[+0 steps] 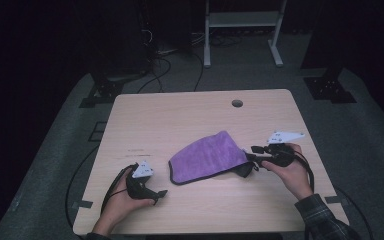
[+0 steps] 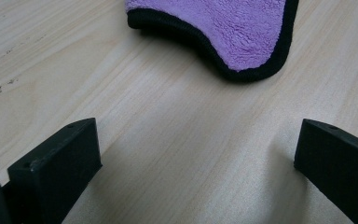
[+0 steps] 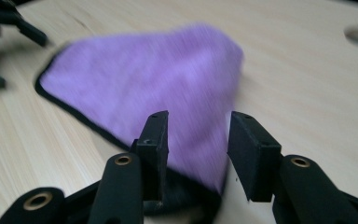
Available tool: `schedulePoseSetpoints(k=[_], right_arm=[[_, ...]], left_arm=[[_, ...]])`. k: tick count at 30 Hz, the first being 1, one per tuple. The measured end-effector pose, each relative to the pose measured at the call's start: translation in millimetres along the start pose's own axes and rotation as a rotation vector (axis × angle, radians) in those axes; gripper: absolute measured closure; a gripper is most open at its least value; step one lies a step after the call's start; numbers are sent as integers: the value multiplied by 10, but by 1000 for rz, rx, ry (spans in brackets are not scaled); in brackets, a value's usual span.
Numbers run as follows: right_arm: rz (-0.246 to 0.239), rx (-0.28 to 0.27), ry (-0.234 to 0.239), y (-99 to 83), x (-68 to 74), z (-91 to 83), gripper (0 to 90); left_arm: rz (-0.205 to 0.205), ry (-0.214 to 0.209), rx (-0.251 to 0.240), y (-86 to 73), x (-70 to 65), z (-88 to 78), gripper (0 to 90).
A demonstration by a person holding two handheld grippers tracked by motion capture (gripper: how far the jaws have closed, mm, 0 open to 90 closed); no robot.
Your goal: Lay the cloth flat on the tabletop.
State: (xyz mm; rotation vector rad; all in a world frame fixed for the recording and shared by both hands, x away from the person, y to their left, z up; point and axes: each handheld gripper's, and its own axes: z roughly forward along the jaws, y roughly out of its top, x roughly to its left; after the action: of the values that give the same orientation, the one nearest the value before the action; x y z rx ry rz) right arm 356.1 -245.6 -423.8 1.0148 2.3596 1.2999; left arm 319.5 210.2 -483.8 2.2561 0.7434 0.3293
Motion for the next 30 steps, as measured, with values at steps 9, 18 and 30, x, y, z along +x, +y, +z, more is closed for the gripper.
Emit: schedulePoseSetpoints(k=[9, 18, 30], right_arm=[[69, 96, -5, -424, -133, -55, 563], [78, 152, 2, -502, -133, 10, 791], [45, -18, 19, -69, -59, -136, 882]], left_arm=[[-1, 1, 0, 0, -1, 0, 0], [-2, 1, 0, 0, -2, 0, 0], [-10, 1, -60, 67, -14, -74, 201]])
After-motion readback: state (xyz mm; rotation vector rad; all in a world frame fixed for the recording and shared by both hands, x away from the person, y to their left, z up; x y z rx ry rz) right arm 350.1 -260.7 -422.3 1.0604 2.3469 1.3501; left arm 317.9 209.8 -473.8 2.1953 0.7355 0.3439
